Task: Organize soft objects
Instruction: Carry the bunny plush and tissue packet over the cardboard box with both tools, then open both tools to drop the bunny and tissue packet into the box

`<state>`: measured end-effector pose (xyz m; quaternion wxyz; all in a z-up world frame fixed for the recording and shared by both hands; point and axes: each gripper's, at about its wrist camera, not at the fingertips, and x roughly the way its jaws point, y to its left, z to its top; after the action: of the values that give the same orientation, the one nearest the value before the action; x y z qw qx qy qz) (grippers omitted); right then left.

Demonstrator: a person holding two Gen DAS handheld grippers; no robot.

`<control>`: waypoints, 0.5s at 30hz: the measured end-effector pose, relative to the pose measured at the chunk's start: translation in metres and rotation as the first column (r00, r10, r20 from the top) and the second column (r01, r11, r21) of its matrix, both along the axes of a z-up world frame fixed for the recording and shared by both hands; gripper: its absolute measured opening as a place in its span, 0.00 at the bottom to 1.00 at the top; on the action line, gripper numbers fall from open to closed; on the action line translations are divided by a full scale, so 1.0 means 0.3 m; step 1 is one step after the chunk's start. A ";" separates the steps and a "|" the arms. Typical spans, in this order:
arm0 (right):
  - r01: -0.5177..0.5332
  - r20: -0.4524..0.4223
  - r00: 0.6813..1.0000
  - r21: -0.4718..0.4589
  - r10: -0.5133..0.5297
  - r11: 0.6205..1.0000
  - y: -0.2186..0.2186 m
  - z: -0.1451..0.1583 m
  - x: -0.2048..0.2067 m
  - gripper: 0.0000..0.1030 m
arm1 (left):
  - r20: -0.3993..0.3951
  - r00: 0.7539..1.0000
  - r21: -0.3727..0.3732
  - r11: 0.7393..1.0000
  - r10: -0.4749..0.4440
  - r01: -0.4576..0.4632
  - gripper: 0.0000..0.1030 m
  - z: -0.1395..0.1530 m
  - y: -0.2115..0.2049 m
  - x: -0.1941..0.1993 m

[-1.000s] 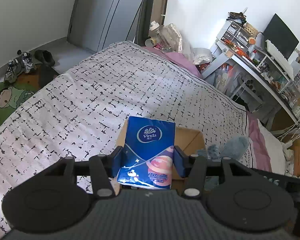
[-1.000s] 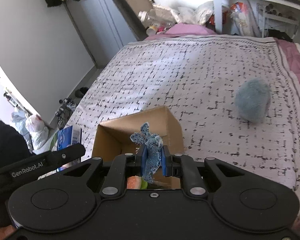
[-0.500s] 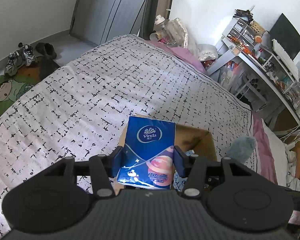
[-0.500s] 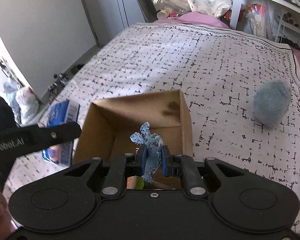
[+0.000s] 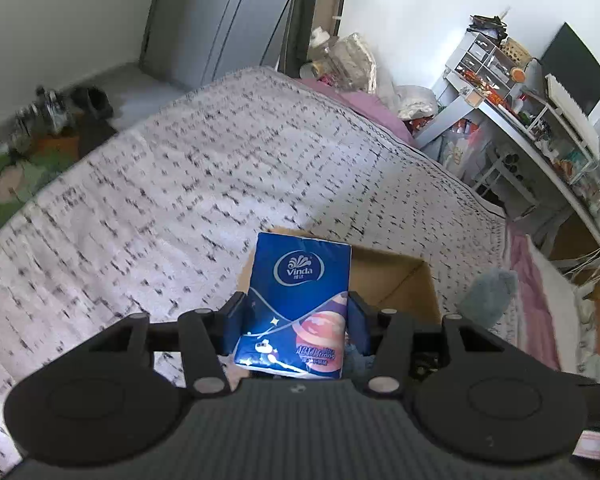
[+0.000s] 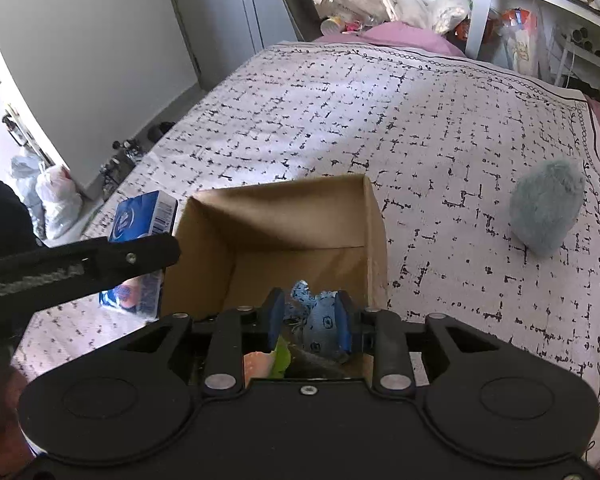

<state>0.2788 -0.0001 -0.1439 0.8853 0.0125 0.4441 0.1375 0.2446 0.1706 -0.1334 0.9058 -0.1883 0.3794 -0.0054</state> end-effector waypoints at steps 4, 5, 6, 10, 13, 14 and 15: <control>-0.010 0.022 1.000 -0.027 0.010 1.000 -0.015 0.038 -0.029 0.35 | 0.017 1.000 -0.029 0.999 -0.014 0.015 0.51 0.012 -0.014 -0.003; -0.012 0.025 1.000 -0.016 0.012 1.000 -0.025 0.049 -0.035 0.37 | 0.019 1.000 -0.013 1.000 -0.016 0.016 0.50 0.015 -0.023 -0.004; -0.012 0.027 1.000 -0.008 0.012 1.000 -0.036 0.060 -0.041 0.40 | 0.023 1.000 0.011 1.000 -0.018 0.018 0.51 0.020 -0.034 -0.005; -0.007 0.034 0.999 0.012 0.007 1.000 -0.082 0.088 -0.053 0.41 | 0.011 0.999 0.011 0.999 -0.038 0.038 0.51 0.017 -0.058 0.000; 0.013 0.025 1.000 0.037 -0.014 0.999 -0.129 0.093 -0.052 0.41 | 0.000 0.999 0.037 0.998 -0.045 0.045 0.51 0.011 -0.082 0.007; 0.020 0.023 1.000 0.042 -0.020 0.999 -0.143 0.093 -0.052 0.41 | -0.003 0.999 0.037 0.998 -0.047 0.047 0.51 0.006 -0.087 0.010; 0.027 0.022 0.999 0.045 -0.028 0.999 -0.159 0.091 -0.052 0.42 | -0.009 0.999 0.029 0.998 -0.049 0.049 0.51 -0.001 -0.091 0.013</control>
<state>0.2632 -0.0477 -0.1167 0.8915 0.0371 0.4308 0.1352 0.2486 0.1432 -0.1335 0.9065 -0.1657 0.3877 -0.0213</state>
